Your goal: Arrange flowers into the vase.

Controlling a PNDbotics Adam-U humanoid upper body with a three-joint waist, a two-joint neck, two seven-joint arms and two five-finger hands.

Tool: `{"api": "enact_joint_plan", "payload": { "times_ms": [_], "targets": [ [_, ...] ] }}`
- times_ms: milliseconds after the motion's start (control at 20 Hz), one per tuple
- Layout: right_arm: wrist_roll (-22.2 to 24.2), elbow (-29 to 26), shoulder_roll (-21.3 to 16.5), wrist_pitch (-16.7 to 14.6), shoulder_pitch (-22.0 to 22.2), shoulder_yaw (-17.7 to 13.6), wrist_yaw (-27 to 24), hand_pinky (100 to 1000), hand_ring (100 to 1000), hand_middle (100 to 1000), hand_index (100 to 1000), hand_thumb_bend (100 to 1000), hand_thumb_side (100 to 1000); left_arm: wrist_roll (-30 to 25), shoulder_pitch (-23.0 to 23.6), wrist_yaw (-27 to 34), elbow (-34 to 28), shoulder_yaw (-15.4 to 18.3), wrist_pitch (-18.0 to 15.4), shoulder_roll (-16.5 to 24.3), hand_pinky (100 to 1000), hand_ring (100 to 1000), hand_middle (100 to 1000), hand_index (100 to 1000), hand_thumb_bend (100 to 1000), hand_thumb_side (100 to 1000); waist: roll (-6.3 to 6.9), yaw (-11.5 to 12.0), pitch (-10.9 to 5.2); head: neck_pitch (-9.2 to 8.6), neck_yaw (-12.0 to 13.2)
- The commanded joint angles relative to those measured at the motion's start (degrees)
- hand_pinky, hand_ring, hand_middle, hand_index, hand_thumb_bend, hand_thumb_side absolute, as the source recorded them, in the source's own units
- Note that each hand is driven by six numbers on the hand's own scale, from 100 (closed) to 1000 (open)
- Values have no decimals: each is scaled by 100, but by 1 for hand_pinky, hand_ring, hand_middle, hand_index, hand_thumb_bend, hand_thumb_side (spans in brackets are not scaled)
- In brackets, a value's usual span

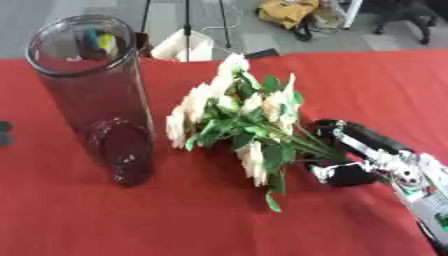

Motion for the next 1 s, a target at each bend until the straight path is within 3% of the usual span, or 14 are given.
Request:
{"api": "enact_joint_plan", "payload": {
  "times_ms": [50, 600, 850, 1000],
  "targets": [
    [-66, -89, -139, 42, -28, -47, -69, 820, 962, 171, 733, 100, 342, -33, -46, -20, -105, -57, 0, 27, 619, 476, 647, 785, 144, 1000, 0, -13, -120, -73, -19],
    [-373, -105, -226, 144, -43, -63, 16, 737, 876, 110, 685, 100, 342, -67, -41, -23, -105, -63, 11, 25, 620, 475, 647, 784, 142, 1000, 8, -18, -117, -106, -29],
    [-474, -98, -243, 155, -48, -58, 49, 678, 807, 100, 643, 100, 437, -80, -40, -26, -105, -66, 14, 21, 620, 475, 647, 784, 142, 1000, 4, -14, -109, -112, -30],
    [-549, -107, -255, 149, -48, -64, 72, 656, 768, 100, 612, 100, 547, -93, -43, -23, -105, -68, 14, 22, 620, 475, 648, 784, 141, 1000, 2, 0, -108, -114, -29]
  ]
}}
